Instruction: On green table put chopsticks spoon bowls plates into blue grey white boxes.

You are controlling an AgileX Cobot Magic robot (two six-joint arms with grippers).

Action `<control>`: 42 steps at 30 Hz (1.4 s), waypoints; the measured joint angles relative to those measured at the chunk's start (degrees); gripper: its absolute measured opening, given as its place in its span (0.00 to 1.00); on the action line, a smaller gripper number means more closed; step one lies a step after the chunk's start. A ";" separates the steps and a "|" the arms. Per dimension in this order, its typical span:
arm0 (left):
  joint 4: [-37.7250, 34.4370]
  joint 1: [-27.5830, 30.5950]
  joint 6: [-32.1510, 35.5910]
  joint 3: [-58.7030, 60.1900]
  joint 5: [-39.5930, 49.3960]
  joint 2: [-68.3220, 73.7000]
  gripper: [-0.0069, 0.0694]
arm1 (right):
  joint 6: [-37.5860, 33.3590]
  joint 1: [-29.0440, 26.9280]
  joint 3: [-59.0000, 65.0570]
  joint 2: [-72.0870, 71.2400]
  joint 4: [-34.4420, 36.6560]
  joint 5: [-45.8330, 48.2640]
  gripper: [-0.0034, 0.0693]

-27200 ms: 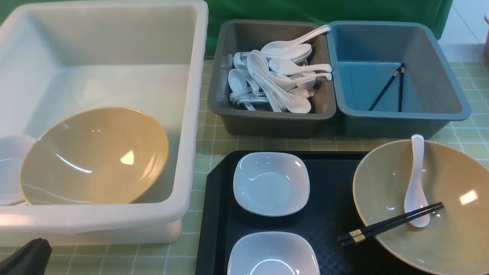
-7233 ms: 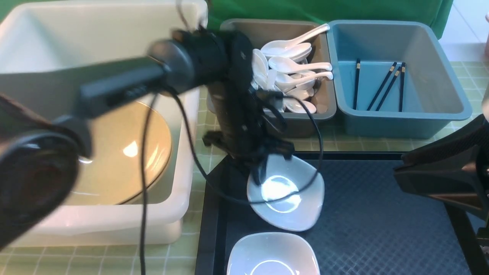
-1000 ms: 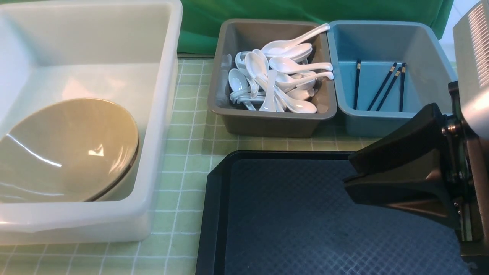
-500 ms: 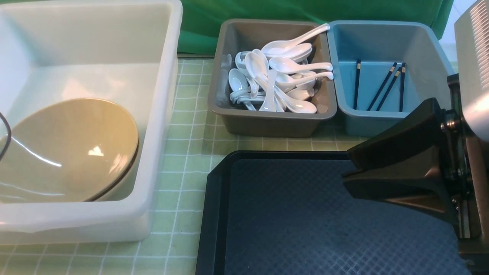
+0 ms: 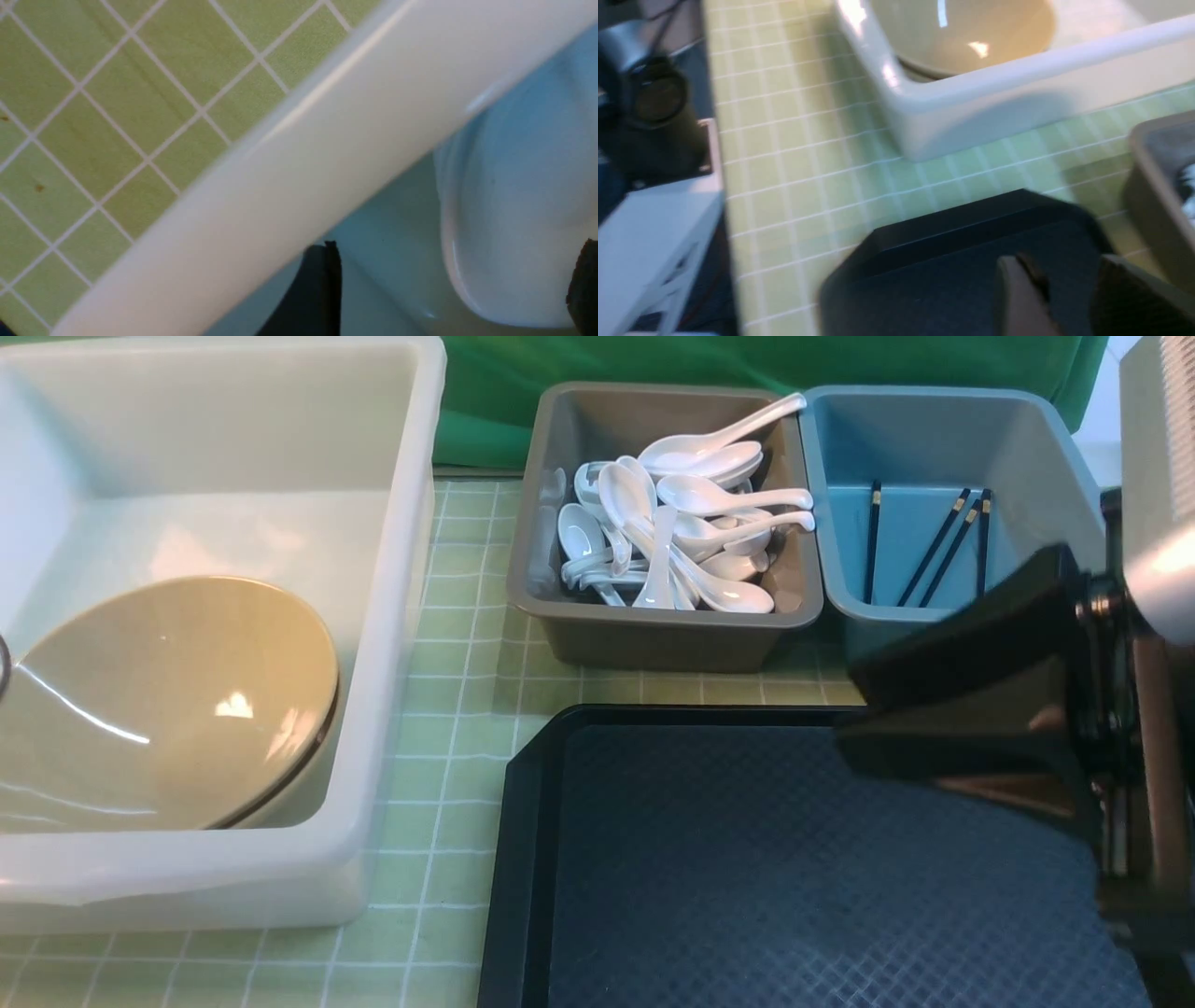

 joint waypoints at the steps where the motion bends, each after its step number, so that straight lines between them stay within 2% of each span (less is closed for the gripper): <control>1: 0.00 0.00 0.00 -0.24 0.31 -0.78 0.96 | 0.00 0.00 0.00 0.00 -0.56 -0.69 0.37; 4: -2.32 -0.88 2.04 -2.71 1.37 -5.58 0.96 | 1.92 0.00 0.00 0.20 -4.14 -4.06 0.37; 7: -8.73 -4.76 8.30 -4.67 1.10 -11.08 0.96 | 8.03 0.00 0.00 0.78 -11.21 -6.82 0.37; 8: -13.04 -6.92 11.90 -4.96 0.64 -13.24 0.96 | 10.89 0.00 0.00 1.07 -14.36 -7.19 0.37; 9: -13.68 -7.88 13.17 -5.05 0.50 -13.92 0.96 | 12.15 0.00 0.00 1.08 -14.98 -7.27 0.37; 10: -18.04 -10.99 16.93 -5.11 0.02 -15.77 0.95 | 16.12 -0.54 0.00 1.31 -19.24 -7.26 0.37; 13: -25.84 -18.69 24.56 -5.11 -0.91 -18.33 0.88 | 24.70 -4.00 0.00 1.47 -25.60 -5.73 0.37; 15: -30.45 -23.91 28.83 -5.21 -1.99 -18.55 0.79 | 28.03 -7.56 0.15 1.52 -27.12 -5.01 0.34; 17: -35.69 -29.04 32.43 -5.21 -1.95 -17.72 0.64 | 29.80 -10.83 0.55 1.52 -27.55 -4.16 0.27; 20: -38.14 -34.00 34.43 -5.21 -0.43 -17.05 0.43 | 31.89 -13.46 1.10 0.58 -27.95 -2.27 0.14; 21: -38.39 -36.53 34.90 -5.21 1.26 -17.03 0.31 | 32.58 -13.88 1.72 -0.68 -27.99 -2.09 0.11; 22: -38.46 -38.08 35.02 -5.21 2.24 -17.20 0.23 | 32.92 -13.99 2.36 -1.87 -27.99 -2.09 0.10; 25: -38.57 -41.29 35.02 -5.16 5.91 -19.13 0.11 | 34.08 -14.13 6.06 -8.25 -27.91 -3.82 0.08; 33: -38.70 -45.55 34.14 0.44 7.57 -34.58 0.09 | 36.07 -14.24 23.25 -31.29 -27.91 -11.64 0.08; 37: -41.28 -46.20 33.46 14.55 7.32 -50.21 0.09 | 37.22 -14.24 32.59 -43.75 -27.91 -12.63 0.08; 39: -41.75 -46.20 33.09 17.32 6.03 -54.06 0.09 | 37.27 -14.24 34.39 -46.68 -27.91 -12.64 0.08; 42: -42.33 -46.20 30.77 24.81 -0.13 -63.18 0.09 | 37.28 -14.24 36.75 -51.23 -27.91 -13.28 0.08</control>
